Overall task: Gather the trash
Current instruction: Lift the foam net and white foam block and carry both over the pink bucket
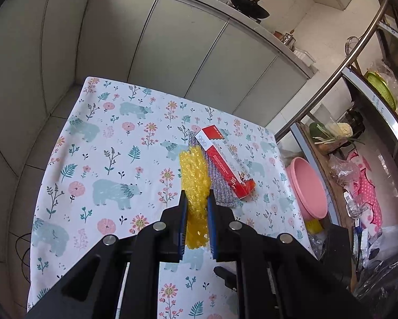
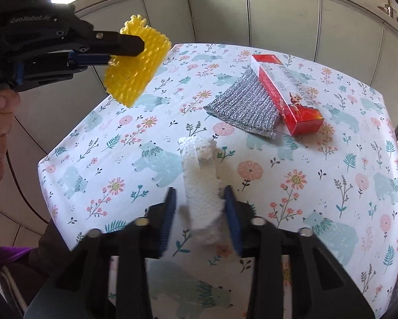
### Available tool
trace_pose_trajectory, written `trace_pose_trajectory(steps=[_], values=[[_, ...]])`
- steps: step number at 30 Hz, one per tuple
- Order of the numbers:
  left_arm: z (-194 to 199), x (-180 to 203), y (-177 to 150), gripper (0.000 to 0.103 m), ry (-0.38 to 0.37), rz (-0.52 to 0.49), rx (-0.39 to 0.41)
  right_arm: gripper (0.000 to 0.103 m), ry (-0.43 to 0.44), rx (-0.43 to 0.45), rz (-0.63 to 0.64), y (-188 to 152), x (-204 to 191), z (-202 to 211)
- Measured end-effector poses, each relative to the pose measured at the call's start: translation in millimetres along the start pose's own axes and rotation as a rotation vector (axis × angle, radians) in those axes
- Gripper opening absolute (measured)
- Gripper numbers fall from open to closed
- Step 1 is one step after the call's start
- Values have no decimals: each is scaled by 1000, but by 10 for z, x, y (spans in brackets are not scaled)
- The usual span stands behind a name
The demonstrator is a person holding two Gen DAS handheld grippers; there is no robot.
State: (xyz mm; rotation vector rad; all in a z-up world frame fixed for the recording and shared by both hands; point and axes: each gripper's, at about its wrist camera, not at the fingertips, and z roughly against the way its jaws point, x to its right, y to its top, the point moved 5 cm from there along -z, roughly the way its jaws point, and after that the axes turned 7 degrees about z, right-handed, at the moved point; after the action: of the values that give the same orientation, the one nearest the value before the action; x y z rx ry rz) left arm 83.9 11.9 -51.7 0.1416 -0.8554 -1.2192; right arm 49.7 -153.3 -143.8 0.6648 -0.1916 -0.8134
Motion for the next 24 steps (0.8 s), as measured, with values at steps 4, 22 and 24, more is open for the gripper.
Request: trace_pose_trajectory(steps=[4, 22, 24], values=[[36, 13, -49, 13, 14, -22, 12, 27, 14, 11, -34, -23, 47, 56], [85, 297, -245, 13, 33, -125, 40, 27, -51, 149, -176, -230, 509, 652], [65, 357, -264, 13, 25, -136, 39, 27, -63, 161, -191, -250, 569, 696]])
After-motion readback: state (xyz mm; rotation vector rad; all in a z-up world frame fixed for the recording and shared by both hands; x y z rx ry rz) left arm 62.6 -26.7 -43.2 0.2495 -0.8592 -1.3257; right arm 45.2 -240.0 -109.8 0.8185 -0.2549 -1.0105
